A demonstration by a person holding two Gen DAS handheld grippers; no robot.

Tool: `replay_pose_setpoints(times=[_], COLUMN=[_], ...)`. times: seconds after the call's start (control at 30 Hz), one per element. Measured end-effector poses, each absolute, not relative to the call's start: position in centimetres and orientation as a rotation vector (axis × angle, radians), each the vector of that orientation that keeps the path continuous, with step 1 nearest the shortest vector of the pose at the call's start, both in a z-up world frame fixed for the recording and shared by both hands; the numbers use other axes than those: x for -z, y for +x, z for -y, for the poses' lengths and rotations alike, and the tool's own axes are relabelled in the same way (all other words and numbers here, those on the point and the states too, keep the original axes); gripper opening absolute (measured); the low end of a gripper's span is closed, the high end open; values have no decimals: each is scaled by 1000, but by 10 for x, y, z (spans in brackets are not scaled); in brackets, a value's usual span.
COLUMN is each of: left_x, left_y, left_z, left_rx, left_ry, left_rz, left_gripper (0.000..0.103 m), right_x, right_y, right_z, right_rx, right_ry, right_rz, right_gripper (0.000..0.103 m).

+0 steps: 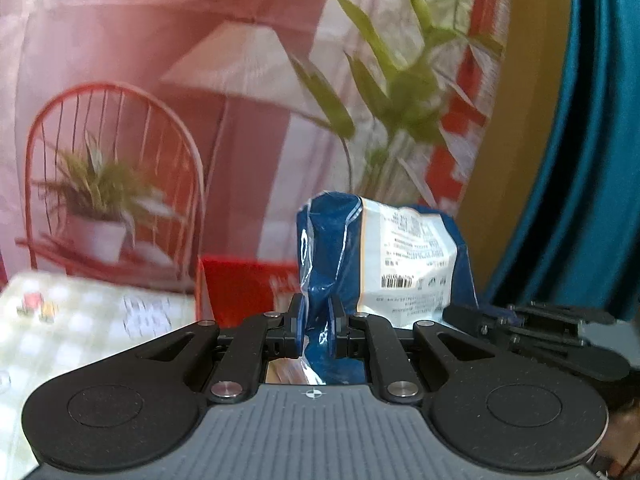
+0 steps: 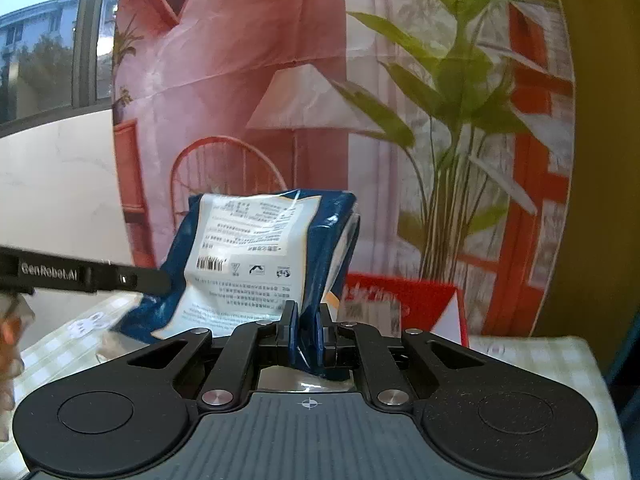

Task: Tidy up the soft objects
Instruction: 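Lift the blue package with both tools and carry it over the red box, then open both tools to drop the blue package into the red box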

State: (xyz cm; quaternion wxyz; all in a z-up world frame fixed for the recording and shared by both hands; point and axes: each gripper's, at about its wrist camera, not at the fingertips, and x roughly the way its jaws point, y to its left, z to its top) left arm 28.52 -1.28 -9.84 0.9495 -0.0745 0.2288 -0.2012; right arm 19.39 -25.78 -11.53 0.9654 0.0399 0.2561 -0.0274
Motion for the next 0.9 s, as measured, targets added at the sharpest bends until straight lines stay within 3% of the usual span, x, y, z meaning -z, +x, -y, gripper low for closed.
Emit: replay_pose_setpoints(times=[0.53, 0.73, 0.8, 0.9], left_x=[142, 142, 140, 135], left_y=[339, 330, 325, 312], left_z=[19, 16, 17, 15], left_rx=[338, 313, 288, 266], left_ry=[-62, -39, -26, -13], left_rz=[-583, -590, -599, -601], left_gripper=[15, 50, 66, 80], right_x=[181, 189, 187, 182], right_y=[268, 264, 259, 249], right_z=[253, 250, 249, 249], right_rx=[102, 113, 120, 131], right_ry=[18, 3, -1, 7], right_rz=[-676, -706, -705, -703], right_gripper=[9, 19, 22, 28])
